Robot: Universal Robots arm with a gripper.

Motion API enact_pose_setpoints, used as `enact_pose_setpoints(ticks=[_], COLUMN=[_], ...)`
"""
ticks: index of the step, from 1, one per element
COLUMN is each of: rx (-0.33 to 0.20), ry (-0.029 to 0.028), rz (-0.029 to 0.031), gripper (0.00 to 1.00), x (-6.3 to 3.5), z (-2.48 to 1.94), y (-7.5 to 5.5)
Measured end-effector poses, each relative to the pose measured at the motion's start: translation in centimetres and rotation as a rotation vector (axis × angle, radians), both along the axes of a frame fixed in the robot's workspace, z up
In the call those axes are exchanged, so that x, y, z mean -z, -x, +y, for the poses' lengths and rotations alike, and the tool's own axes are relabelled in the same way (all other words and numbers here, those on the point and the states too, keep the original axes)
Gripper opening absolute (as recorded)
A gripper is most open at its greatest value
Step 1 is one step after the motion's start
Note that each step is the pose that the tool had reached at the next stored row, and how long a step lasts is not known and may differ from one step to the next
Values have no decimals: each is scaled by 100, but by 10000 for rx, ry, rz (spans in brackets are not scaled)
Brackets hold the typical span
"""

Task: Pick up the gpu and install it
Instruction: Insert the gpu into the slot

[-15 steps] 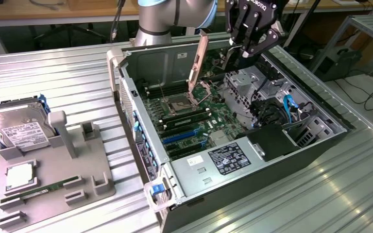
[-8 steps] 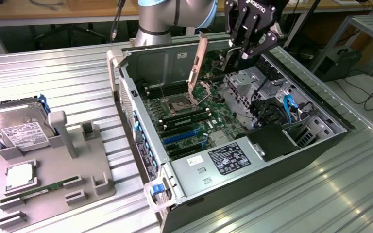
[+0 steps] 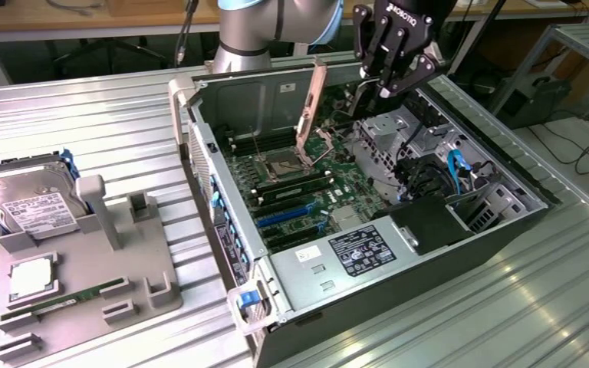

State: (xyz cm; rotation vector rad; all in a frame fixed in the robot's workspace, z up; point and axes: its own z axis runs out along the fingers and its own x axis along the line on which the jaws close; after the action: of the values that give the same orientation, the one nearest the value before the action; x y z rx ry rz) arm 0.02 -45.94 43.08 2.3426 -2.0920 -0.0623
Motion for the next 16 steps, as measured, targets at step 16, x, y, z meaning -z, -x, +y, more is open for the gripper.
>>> enact_pose_setpoints(ticks=[16], rx=[-1], ry=[-2], rz=[13], gripper=[27], x=[140], z=[0], y=[0])
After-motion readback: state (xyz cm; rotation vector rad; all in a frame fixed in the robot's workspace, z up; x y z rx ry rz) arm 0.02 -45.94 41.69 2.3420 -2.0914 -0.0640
